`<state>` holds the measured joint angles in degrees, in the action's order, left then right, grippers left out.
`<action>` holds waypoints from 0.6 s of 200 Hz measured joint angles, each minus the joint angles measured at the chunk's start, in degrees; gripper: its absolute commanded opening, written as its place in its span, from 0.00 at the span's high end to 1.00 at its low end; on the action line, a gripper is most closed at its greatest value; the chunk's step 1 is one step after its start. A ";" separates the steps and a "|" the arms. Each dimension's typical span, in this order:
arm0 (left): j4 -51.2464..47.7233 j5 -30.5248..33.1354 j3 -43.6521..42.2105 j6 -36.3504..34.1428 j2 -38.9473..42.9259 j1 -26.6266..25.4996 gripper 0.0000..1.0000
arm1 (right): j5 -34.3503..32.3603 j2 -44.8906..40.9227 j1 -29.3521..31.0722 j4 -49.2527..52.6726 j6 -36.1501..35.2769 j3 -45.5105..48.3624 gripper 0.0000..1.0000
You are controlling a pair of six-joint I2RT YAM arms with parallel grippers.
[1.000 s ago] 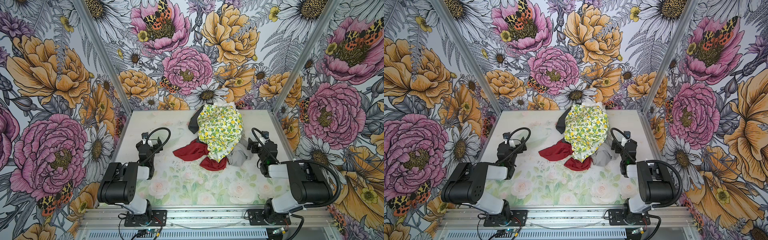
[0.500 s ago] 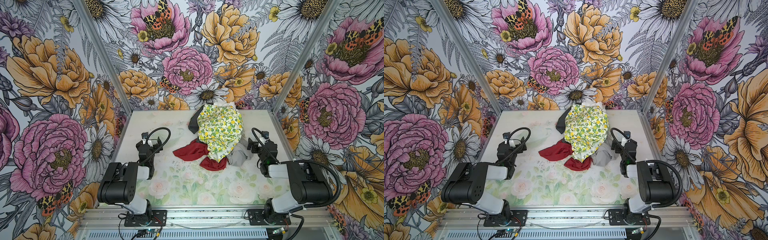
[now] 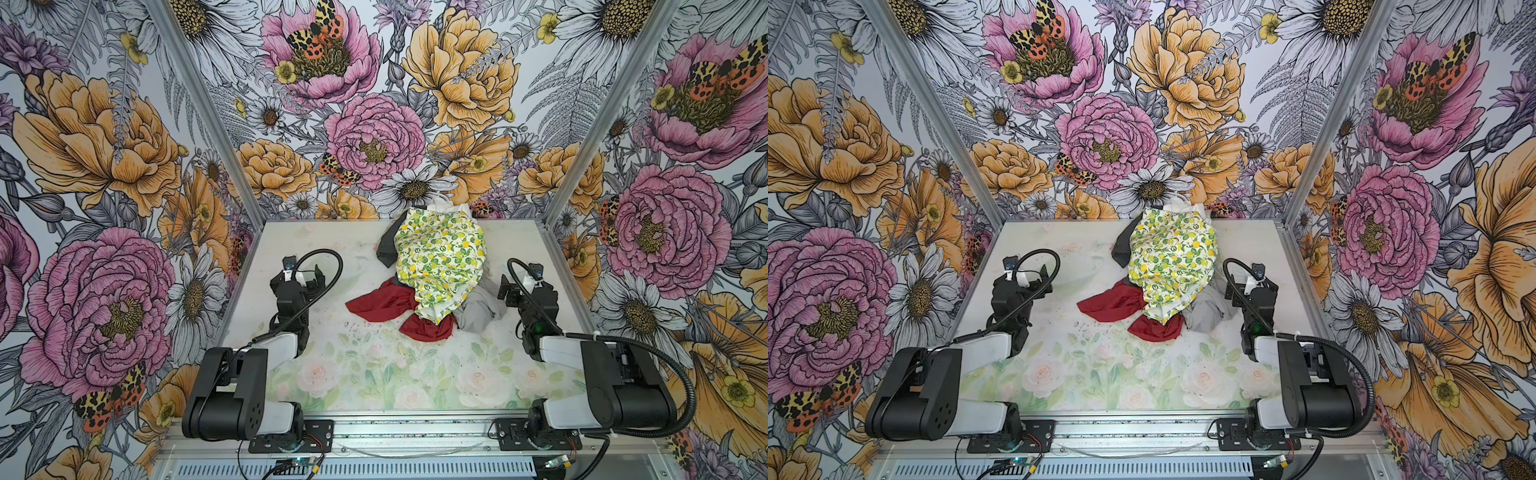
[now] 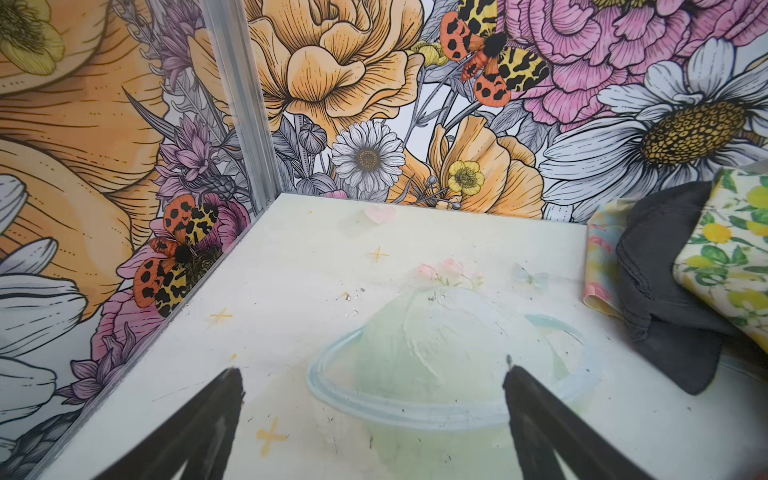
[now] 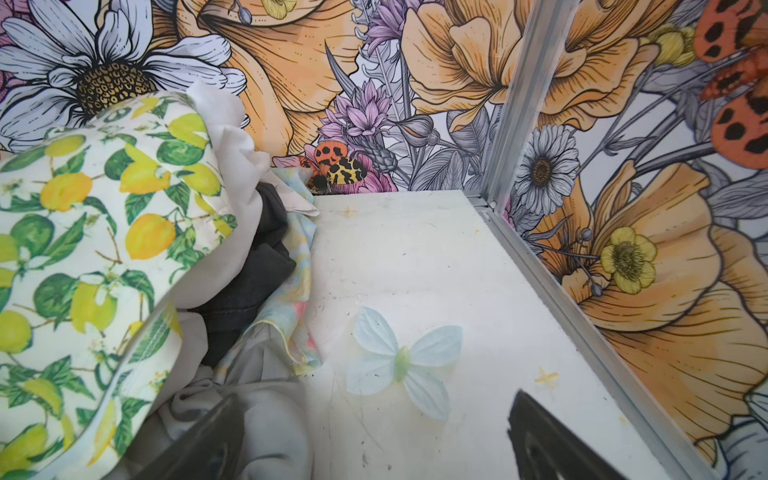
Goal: Pick out a specific cloth from the pile
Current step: 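Reach both grippers forward toward the cloth pile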
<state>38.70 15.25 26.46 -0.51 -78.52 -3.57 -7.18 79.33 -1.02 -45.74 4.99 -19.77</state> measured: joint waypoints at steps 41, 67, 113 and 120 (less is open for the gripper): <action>-12.61 4.15 7.02 2.78 3.89 -1.44 0.01 | -5.92 -7.65 0.68 7.93 1.64 -2.05 0.01; -19.10 6.12 10.64 5.29 7.30 -2.91 0.01 | -10.23 -11.89 1.79 13.94 2.60 -5.33 0.00; -30.56 6.73 18.67 10.38 9.16 -4.57 0.01 | -16.06 -20.20 2.34 24.15 5.31 -11.15 0.00; -32.35 6.71 19.87 11.10 9.16 -4.57 0.01 | -16.59 -21.24 2.38 25.88 5.70 -12.20 0.01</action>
<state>6.35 21.96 46.33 10.59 -69.36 -8.14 -23.77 58.08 1.37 -19.86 10.70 -31.97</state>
